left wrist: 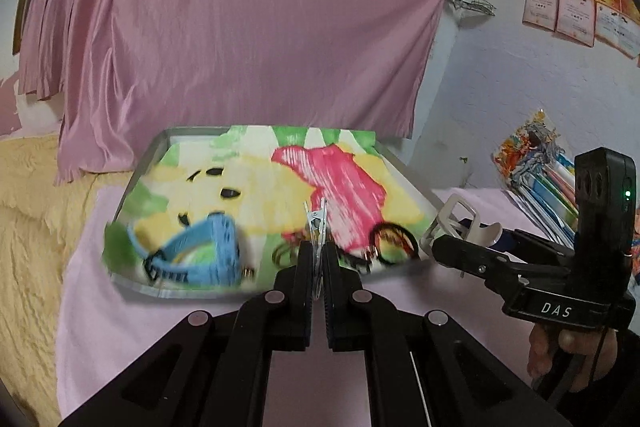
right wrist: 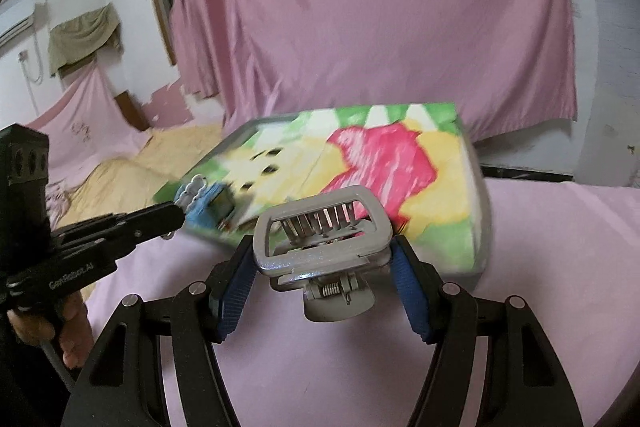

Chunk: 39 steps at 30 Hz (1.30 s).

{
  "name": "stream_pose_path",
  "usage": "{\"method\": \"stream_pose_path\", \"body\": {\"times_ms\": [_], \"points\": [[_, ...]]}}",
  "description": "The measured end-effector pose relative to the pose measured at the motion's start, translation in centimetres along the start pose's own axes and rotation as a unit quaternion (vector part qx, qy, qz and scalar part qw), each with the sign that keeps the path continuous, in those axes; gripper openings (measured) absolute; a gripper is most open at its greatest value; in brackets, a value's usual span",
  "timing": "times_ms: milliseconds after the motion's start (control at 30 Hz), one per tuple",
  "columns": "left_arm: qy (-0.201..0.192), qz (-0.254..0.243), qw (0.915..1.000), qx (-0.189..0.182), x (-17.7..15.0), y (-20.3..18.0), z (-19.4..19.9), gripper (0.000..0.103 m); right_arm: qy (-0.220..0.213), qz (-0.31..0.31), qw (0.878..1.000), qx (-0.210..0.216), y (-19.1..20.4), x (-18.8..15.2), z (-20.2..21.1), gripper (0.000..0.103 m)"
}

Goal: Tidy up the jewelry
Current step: 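Carry the white strip and grey claw clip into the tray and open both grippers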

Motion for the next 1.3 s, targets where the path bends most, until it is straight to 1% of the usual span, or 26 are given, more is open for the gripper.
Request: {"method": "stream_pose_path", "body": {"times_ms": [133, 300, 567, 733, 1100, 1167, 1267, 1300], "points": [[0.017, 0.006, 0.9998, 0.007, 0.4, 0.4, -2.7, 0.005, 0.002, -0.007, 1.0, -0.025, -1.1, 1.0, -2.1, 0.061], [0.038, 0.016, 0.9991, 0.012, 0.1, 0.9, -5.0, 0.005, 0.023, -0.013, 0.999, -0.045, -2.5, 1.2, -4.9, 0.061], [0.069, 0.033, 0.9969, 0.02, -0.9, 1.9, -7.0, 0.005, 0.053, -0.022, 0.997, -0.053, -3.0, -0.3, -7.4, 0.061], [0.085, 0.037, 0.9955, 0.021, -1.4, 2.1, -7.7, 0.005, 0.058, -0.014, 0.997, -0.057, -2.9, -0.5, -7.9, 0.062], [0.081, 0.047, 0.9951, 0.031, -1.2, 2.7, -7.5, 0.005, 0.053, -0.02, 0.997, -0.054, -3.0, -0.3, -7.6, 0.063], [0.076, 0.045, 0.9956, 0.031, -1.0, 2.6, -7.4, 0.005, 0.048, -0.023, 0.997, -0.052, -3.1, -0.2, -7.3, 0.064], [0.064, 0.041, 0.9967, 0.029, -0.7, 2.4, -7.0, 0.006, 0.038, -0.026, 0.998, -0.052, -3.2, 0.0, -6.9, 0.068], [0.058, 0.04, 0.9971, 0.029, -0.5, 2.3, -6.8, 0.006, 0.033, -0.027, 0.998, -0.052, -3.3, 0.0, -6.6, 0.068]]}}
Point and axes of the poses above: each gripper's, at about its wrist camera, not at the fingertips, and z roughly against the way its jaws point, y to its left, x to its top, the point moved 4 cm from there along -z, roughly the way its jaws point, and after that the axes turned 7 degrees about -y, right-handed, at the moved point
